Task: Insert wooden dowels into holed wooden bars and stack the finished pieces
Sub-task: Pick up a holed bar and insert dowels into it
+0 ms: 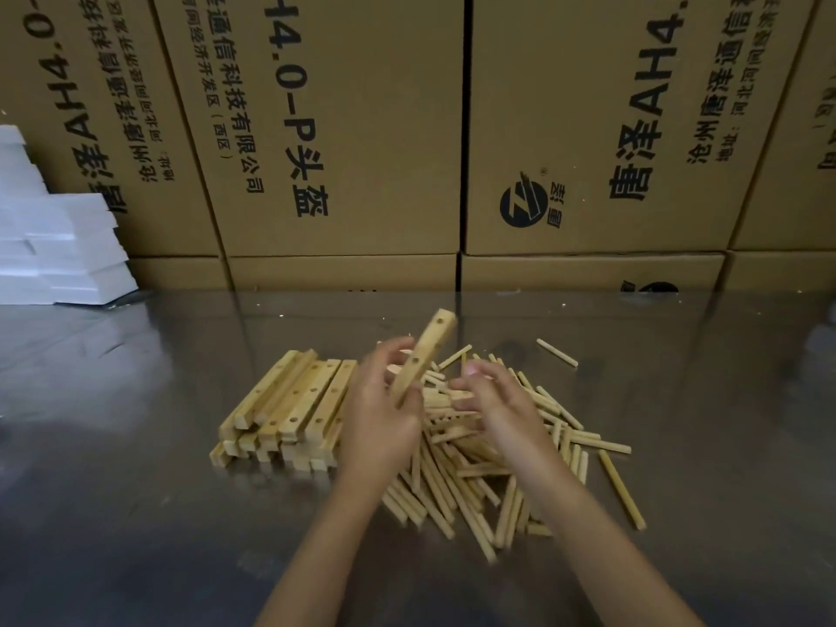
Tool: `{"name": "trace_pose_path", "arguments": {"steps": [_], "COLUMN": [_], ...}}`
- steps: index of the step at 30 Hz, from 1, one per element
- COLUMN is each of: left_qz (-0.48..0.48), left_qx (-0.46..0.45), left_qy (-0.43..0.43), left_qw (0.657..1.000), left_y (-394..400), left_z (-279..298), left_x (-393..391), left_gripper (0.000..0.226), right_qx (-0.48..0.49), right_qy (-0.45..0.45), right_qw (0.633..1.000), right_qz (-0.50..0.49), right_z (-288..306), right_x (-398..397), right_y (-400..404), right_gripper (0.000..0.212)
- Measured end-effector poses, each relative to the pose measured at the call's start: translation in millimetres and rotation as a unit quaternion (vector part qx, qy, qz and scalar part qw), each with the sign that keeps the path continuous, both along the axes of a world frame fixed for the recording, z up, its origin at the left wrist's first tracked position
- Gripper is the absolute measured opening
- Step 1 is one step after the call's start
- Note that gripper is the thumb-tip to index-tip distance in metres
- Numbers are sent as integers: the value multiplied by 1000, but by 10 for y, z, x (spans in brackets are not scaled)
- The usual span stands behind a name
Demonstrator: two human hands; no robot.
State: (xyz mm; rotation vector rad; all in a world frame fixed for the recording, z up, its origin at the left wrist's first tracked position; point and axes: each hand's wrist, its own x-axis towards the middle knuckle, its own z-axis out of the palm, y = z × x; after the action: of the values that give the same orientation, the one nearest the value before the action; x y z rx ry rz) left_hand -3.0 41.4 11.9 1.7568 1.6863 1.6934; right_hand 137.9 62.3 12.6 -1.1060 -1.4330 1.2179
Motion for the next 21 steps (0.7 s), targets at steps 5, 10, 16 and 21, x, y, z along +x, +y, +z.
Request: {"name": "trace_pose_path", "arguments": {"steps": [5, 10, 16, 21], "left_qz": [-167, -233, -172, -165], "left_qx": [-97, -173, -185, -184], "left_qy": [-67, -154, -207, -311], "left_qw": [979, 944, 945, 918], "left_y": [-47, -34, 52, 75], "left_z": [-148, -155, -146, -146], "left_x": [343, 335, 101, -79], "left_gripper": [56, 37, 28, 44], "right_qx": [-6, -3, 272, 287], "right_qy": [41, 2, -353, -419], "right_qw": [999, 1000, 891, 861], "right_qz": [-15, 17, -91, -21], "right_z": [-99, -240, -338, -448], "right_x": [380, 413, 482, 441], "right_y": [24, 41, 71, 89], "right_gripper": [14, 18, 24, 23]}}
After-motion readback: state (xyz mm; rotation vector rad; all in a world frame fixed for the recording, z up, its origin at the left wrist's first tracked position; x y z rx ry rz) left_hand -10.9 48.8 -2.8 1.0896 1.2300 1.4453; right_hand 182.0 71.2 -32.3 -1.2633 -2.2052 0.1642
